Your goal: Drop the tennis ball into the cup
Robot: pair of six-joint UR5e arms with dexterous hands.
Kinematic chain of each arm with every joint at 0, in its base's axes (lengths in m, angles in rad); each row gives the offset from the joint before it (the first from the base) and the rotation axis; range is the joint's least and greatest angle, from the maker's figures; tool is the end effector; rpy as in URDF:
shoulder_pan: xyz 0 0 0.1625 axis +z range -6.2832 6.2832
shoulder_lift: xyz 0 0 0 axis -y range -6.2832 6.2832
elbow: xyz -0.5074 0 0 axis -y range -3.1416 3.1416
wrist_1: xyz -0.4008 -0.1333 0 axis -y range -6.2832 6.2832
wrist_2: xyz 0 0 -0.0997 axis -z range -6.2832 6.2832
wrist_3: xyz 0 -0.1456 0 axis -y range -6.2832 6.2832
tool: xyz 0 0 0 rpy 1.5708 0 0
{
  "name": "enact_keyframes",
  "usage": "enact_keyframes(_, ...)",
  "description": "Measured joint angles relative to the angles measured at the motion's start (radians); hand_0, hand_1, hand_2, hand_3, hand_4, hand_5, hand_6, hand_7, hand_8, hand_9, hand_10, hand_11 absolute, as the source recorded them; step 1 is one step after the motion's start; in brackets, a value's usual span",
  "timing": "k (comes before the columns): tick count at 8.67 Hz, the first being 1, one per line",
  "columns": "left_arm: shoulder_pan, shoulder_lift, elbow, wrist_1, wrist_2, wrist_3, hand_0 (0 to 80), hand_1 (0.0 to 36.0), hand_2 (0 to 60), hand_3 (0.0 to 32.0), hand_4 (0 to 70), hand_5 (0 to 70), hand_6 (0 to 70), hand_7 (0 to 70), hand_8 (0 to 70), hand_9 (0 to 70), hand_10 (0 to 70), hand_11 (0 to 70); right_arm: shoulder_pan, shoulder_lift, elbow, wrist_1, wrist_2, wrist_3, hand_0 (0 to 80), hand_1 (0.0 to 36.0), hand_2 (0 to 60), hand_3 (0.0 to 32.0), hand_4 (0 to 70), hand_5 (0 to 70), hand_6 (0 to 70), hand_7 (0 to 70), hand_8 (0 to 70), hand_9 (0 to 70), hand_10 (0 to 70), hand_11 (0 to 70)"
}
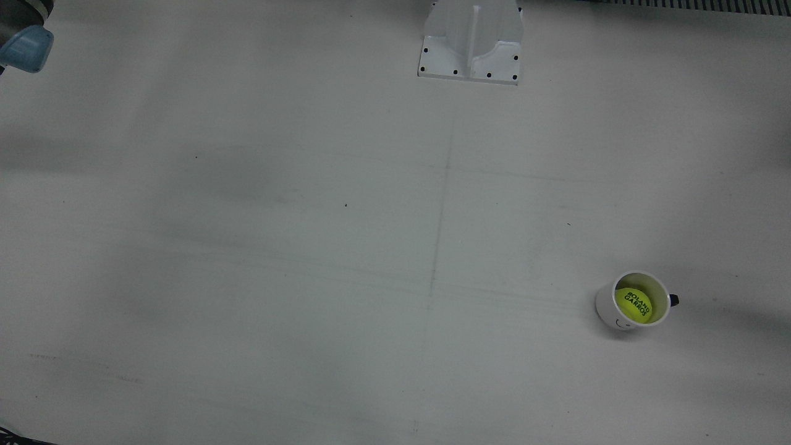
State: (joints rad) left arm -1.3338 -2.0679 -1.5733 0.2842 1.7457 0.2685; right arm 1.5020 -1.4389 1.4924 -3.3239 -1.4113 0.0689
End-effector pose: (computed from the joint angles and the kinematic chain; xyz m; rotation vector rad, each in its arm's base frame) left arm 0.0724 -0.7594 0.4832 -0.1175 2.1461 -1.6238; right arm 0.1150 -0.6061 0.7614 -0.0439 2.0085 -2.2766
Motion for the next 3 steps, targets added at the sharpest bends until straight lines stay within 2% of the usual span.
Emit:
enact_keyframes(1,-0.03,0.009,0.037,-0.004,0.001,-0.001,47.3,18.6,9.2,0.0,0.0,1.0,0.6,9.7,0.0,0.5,0.0,0.0,0.0,0.0,0.001,0.0,0.0,0.0,0.0,0.0,0.0,0.0,0.0,0.0,0.0,0.0,0.0,0.0,0.0,0.0)
enact_keyframes(2,-0.045,0.015,0.05,0.002,0.002,-0.007,47.3,18.4,6.1,0.0,0.0,0.0,0.0,10.6,0.0,0.7,0.0,0.0,0.0,0.0,0.001,0.0,0.0,0.0,0.0,0.0,0.0,0.0,0.0,0.0,0.0,0.0,0.0,0.0,0.0,0.0)
enact_keyframes(3,-0.051,0.019,0.044,0.012,0.002,-0.013,46.8,17.7,7.0,0.0,0.0,0.2,0.1,9.7,0.0,0.5,0.0,0.0,0.0,0.0,0.002,0.0,0.0,-0.001,0.0,0.0,0.0,0.0,0.0,0.0,0.0,0.0,0.0,0.0,0.0,0.0)
